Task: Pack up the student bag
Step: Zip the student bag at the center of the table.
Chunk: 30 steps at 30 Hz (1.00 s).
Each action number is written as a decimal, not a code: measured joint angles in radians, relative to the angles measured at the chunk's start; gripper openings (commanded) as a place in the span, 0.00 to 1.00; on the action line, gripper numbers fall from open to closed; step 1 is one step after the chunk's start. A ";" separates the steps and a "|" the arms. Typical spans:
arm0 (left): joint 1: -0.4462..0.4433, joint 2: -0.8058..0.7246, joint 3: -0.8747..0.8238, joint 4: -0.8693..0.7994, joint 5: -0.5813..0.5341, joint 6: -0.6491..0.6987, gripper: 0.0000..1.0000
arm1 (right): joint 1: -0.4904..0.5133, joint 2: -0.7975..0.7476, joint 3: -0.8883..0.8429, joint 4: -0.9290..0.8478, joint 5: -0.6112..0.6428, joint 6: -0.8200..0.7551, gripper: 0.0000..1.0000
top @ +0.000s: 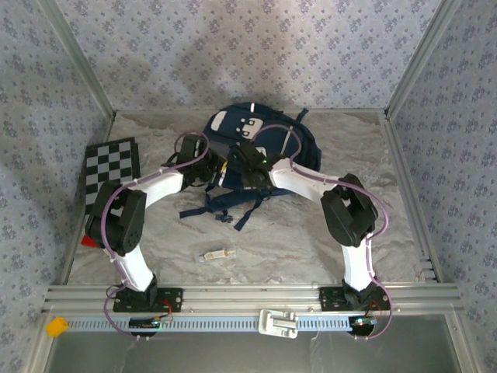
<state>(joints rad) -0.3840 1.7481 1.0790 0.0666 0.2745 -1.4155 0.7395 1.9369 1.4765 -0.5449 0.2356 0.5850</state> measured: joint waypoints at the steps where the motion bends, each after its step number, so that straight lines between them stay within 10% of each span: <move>1: 0.013 0.000 0.015 -0.022 0.010 0.021 0.00 | -0.002 -0.029 -0.039 0.017 -0.004 -0.005 0.00; 12: 0.167 0.245 0.377 -0.204 0.216 0.266 0.02 | -0.039 -0.275 -0.288 0.117 -0.103 -0.043 0.00; 17: 0.190 0.356 0.505 -0.147 0.295 0.348 0.45 | 0.014 -0.239 -0.203 0.129 -0.190 -0.042 0.00; 30: 0.008 -0.107 -0.064 0.020 0.229 0.192 0.43 | 0.015 -0.205 -0.195 0.162 -0.275 -0.009 0.00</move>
<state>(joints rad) -0.3756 1.6413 1.0153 0.0864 0.5034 -1.2236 0.7544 1.7317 1.2819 -0.3828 -0.0391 0.5762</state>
